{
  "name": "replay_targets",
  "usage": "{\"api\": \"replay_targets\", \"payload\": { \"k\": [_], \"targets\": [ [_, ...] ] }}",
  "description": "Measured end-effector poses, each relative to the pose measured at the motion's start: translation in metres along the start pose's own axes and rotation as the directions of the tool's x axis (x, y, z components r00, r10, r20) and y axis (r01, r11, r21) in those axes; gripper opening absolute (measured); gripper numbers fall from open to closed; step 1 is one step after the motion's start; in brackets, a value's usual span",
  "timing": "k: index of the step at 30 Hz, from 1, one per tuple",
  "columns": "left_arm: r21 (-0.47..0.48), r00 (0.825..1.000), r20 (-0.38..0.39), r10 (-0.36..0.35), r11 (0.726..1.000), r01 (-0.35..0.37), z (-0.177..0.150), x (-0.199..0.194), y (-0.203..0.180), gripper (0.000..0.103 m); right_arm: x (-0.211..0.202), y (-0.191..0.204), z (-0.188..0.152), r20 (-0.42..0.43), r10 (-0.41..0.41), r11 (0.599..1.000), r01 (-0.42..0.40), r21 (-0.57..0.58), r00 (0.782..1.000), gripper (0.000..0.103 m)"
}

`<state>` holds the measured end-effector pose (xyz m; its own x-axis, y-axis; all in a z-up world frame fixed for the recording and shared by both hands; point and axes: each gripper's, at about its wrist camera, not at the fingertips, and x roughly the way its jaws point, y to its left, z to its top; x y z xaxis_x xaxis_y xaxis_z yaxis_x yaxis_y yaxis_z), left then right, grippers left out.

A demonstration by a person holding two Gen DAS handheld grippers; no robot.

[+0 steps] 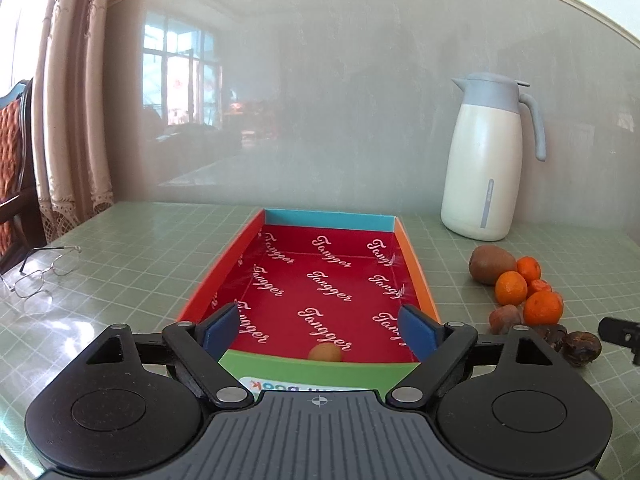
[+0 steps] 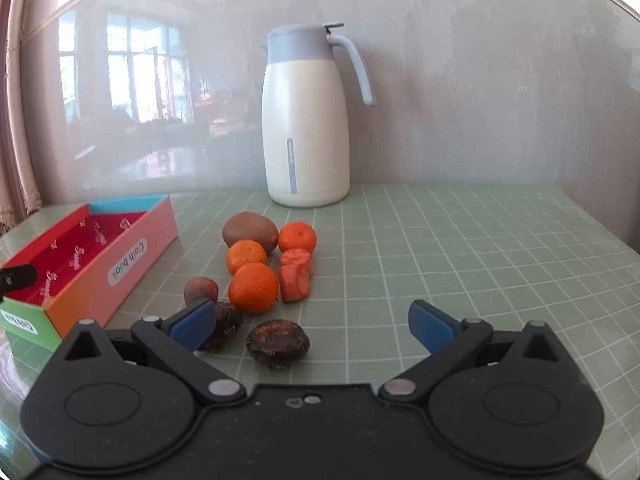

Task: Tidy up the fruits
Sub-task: 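Carry the tan nut with the left gripper into the red box and release, then grasp the dark round chestnut with the right gripper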

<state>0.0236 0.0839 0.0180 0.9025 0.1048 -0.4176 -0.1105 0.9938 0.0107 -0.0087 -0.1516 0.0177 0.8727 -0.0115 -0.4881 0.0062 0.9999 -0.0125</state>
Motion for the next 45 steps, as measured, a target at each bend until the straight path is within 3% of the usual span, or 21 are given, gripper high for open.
{"api": "replay_targets", "payload": {
  "k": [7,13,16,18,20,29,36,45],
  "targets": [
    [-0.009,1.000,0.009,0.023,1.000,-0.023,-0.002,-0.009,0.013,0.089,0.004,0.011,-0.003,-0.026,-0.015,0.999,0.014,-0.052,1.000,0.103],
    [-0.041,0.998,0.007,0.055,0.998,-0.055,-0.002,-0.011,0.032,0.090,0.010,0.021,-0.004,-0.032,-0.067,0.993,0.064,-0.095,0.997,0.096],
    [-0.054,0.998,0.006,0.066,0.996,-0.066,-0.004,-0.011,0.041,0.090,0.015,0.026,-0.005,-0.058,-0.066,0.992,0.060,-0.112,0.996,0.079],
    [-0.059,0.997,0.005,0.071,0.996,-0.070,-0.004,-0.012,0.045,0.090,0.020,0.028,-0.006,-0.087,-0.057,0.993,0.047,-0.110,0.995,0.061],
    [-0.065,0.997,0.006,0.075,0.995,-0.075,-0.004,-0.012,0.048,0.090,0.023,0.029,-0.006,-0.104,-0.058,0.993,0.047,-0.107,0.993,0.052],
    [-0.085,0.997,0.005,0.078,0.993,-0.077,-0.004,-0.011,0.057,0.090,0.032,0.034,-0.007,-0.131,-0.042,0.995,0.029,-0.098,0.991,0.052],
    [-0.086,0.997,0.003,0.082,0.993,-0.082,-0.005,-0.011,0.058,0.090,0.036,0.035,-0.008,-0.149,-0.050,0.995,0.036,-0.098,0.988,0.042],
    [-0.084,0.997,0.001,0.081,0.993,-0.081,-0.006,-0.010,0.058,0.090,0.029,0.037,-0.003,-0.134,-0.033,0.997,0.024,-0.073,0.990,0.040]
  ]
}}
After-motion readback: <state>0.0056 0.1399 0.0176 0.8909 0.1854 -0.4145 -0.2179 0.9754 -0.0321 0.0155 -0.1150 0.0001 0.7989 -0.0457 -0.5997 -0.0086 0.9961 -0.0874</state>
